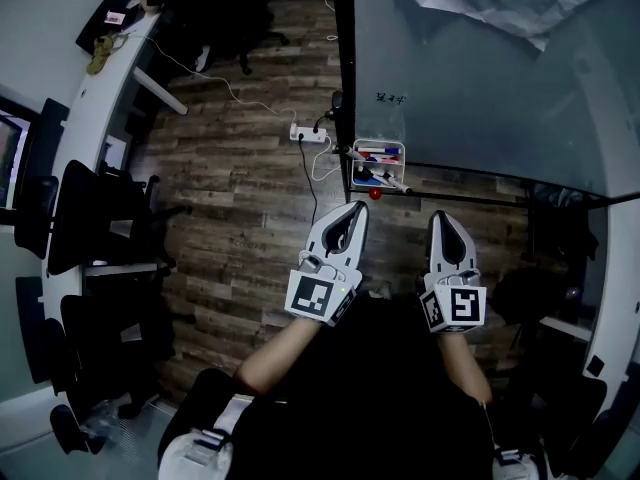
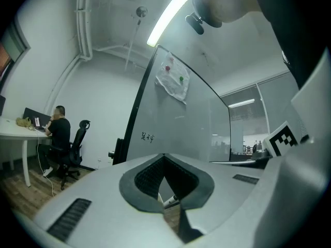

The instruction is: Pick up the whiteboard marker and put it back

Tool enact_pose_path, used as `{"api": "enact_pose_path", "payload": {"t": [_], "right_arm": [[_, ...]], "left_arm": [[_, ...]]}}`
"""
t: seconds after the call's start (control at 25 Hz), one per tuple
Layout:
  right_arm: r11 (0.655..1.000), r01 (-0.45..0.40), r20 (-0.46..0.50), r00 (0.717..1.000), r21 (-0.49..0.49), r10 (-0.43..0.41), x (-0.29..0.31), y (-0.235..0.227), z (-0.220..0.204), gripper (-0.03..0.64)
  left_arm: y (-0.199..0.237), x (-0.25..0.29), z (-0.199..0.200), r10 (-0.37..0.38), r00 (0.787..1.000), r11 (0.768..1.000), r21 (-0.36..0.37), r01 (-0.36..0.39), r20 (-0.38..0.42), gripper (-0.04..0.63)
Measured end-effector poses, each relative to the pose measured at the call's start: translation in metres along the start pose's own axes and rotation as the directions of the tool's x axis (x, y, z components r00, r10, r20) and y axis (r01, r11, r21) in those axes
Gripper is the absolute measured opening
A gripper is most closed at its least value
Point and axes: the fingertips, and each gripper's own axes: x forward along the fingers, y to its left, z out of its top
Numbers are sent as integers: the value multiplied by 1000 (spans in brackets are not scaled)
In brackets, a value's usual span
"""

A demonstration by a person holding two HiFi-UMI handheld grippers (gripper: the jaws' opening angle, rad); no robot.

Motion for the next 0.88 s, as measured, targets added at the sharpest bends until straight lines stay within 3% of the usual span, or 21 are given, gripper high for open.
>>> {"api": "enact_pose_path", "payload": {"t": [0.4,0.6,0.88], "right_arm": [[995,-88,-6,996,-42,88,-19,9,-9,12],[994,-98,3,995,-49,99,-18,7,-7,12],[991,-121,6,993,-54,122,-13,6,-7,14]], "left_arm": [[-28,-12,-5,-1,1000,1000,27,1,-12,8],[-30,-11,1,7,1000,999,41,-7,12,6],[-26,-11,-5,31,999,998,46,-31,-13,6]]}}
